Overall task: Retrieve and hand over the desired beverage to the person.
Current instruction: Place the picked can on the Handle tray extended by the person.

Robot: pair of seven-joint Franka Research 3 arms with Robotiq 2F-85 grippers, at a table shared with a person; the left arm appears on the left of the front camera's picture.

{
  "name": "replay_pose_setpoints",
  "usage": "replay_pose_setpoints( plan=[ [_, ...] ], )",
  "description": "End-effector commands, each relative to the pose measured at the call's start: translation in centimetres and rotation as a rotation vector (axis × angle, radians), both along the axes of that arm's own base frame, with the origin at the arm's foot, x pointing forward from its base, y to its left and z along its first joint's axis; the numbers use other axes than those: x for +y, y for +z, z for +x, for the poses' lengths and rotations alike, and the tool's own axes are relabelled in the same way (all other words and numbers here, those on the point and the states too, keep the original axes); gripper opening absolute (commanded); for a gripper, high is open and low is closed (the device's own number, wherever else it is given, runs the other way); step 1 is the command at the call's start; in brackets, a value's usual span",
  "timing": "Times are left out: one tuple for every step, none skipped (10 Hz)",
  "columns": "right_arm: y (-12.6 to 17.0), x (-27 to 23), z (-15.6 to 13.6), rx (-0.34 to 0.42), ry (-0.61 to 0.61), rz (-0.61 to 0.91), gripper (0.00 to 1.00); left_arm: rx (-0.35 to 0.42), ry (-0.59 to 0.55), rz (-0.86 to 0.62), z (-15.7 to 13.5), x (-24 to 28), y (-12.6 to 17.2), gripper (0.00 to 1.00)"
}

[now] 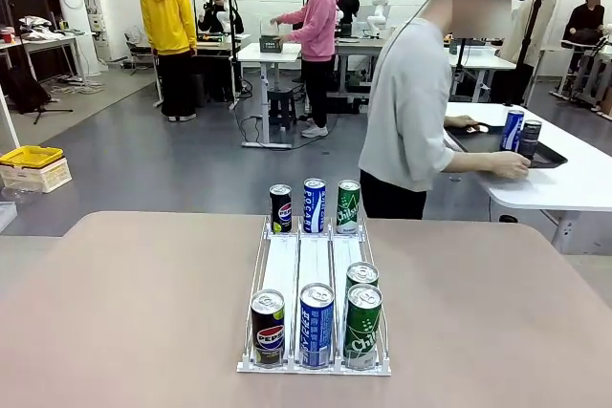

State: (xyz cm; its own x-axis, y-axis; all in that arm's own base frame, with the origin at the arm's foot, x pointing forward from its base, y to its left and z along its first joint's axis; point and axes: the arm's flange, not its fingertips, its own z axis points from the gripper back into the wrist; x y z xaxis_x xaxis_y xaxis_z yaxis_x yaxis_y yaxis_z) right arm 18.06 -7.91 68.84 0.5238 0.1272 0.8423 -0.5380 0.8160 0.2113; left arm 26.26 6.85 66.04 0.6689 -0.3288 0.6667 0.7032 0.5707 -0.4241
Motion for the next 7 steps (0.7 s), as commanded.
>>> replay_pose_setpoints(
  plan=[
    [-0.2,0.2,0.1,0.001,0.014,0.005,1.0,-0.115,0.047,0.011,-0.8,-1.3,-1.6,1.0],
    [-0.2,0.2,0.1,0.001,0.014,0.005,1.0,-0.131,0.063,0.026,-1.2,-1.6,-2.1,1.0],
    [-0.2,0.2,0.1,0.001,0.014,0.005,1.0,-0.128,0.058,0.045,-1.3,-2.0,-2.3,1.0],
    [-0.2,0.2,0.1,0.001,0.014,0.005,1.0,-0.122,0.058,0.062,-0.9,-2.4,-2.1,1.0],
    [-0.2,0.2,0.1,0.001,0.014,0.005,1.0,-0.138,0.056,0.074,-1.3,-2.9,-2.2,1.0],
    [-0.2,0.2,0.1,0.001,0.014,0.005,1.0,-0.098,0.056,0.046,-1.0,-1.7,-1.4,1.0],
    [-0.2,0.2,0.1,0.001,0.014,0.005,1.0,-0.098,0.056,0.046,-1.0,-1.7,-1.4,1.0]
  ],
)
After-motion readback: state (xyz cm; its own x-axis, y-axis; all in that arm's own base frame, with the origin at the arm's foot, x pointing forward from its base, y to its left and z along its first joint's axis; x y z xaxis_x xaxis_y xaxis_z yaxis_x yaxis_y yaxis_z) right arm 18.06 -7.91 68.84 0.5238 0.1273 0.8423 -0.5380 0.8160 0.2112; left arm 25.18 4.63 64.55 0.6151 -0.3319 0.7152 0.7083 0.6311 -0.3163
